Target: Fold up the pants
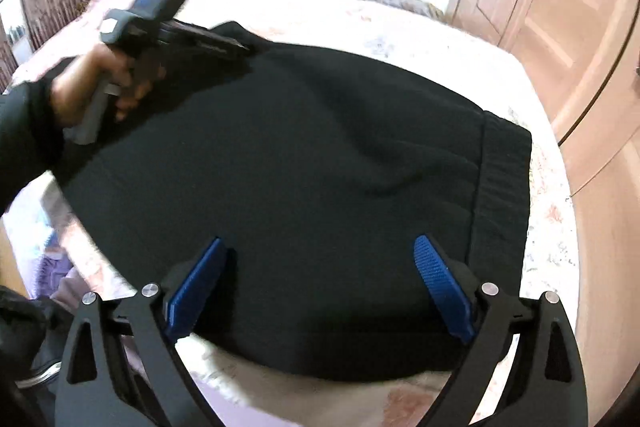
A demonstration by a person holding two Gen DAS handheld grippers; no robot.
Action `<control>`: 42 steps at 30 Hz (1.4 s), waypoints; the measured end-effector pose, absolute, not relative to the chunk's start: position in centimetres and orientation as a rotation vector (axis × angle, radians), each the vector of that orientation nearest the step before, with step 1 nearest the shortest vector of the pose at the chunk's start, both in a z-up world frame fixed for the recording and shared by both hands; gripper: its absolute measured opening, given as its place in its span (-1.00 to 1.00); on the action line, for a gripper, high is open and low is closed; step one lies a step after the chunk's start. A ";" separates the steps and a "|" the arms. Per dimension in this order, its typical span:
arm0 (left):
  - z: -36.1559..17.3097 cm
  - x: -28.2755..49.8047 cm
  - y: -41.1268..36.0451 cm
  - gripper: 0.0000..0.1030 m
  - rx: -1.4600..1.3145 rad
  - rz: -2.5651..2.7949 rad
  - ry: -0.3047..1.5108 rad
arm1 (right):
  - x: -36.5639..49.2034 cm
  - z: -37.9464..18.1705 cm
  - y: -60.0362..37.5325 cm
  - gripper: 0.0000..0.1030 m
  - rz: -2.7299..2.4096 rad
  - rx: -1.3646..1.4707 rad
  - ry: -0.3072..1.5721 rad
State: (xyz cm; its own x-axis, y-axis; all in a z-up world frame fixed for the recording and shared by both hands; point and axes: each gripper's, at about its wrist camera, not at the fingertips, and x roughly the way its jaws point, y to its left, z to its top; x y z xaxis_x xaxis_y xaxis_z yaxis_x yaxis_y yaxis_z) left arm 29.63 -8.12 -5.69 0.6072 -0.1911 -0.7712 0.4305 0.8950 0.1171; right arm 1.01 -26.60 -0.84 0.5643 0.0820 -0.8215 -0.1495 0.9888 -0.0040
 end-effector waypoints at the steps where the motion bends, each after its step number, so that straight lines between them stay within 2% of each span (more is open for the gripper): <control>1: -5.5 29.3 -8.3 0.97 0.326 -0.350 0.829 | 0.6 -1.2 -27.0 0.79 0.145 -0.063 0.939; 4: -2.5 25.8 -9.9 0.93 0.357 -0.357 0.681 | -1.7 -1.1 -25.4 0.78 0.094 -0.139 0.876; 8: 0.1 21.6 -15.8 0.96 0.447 -0.527 0.598 | -2.2 -0.2 -24.6 0.78 0.059 -0.075 0.804; 12: -1.4 20.1 -23.0 0.97 0.633 -0.634 0.590 | -1.8 -0.7 -24.5 0.79 0.038 -0.047 0.807; 16: -4.5 21.9 -26.0 0.97 0.686 -0.624 0.644 | -2.2 -0.9 -25.8 0.80 0.064 0.002 0.808; 20: -5.1 23.3 -25.2 0.97 0.582 -0.663 0.673 | -2.1 -0.7 -26.6 0.81 0.061 0.000 0.810; 30: -5.2 23.4 -25.3 0.97 0.575 -0.663 0.672 | -3.6 -2.0 -26.1 0.82 0.086 -0.024 0.789; 36: -2.6 21.2 -24.9 0.97 0.564 -0.616 0.584 | -4.0 -2.6 -26.2 0.81 0.118 -0.006 0.813; 39: 0.0 21.0 -21.1 0.97 0.465 -0.595 0.586 | -3.7 -2.3 -25.7 0.81 0.099 -0.052 0.851; 42: 1.5 21.2 -12.6 0.97 0.370 -0.520 0.605 | -2.2 -1.4 -24.2 0.81 0.082 -0.067 0.909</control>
State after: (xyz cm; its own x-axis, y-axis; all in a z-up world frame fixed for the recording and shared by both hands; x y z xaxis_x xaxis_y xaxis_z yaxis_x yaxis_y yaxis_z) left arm 21.15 -12.65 1.48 0.7016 -0.3506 -0.6203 0.5603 0.8094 0.1762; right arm -2.22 -24.22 -1.43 0.6118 0.0424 -0.7899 -0.0990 0.9948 -0.0232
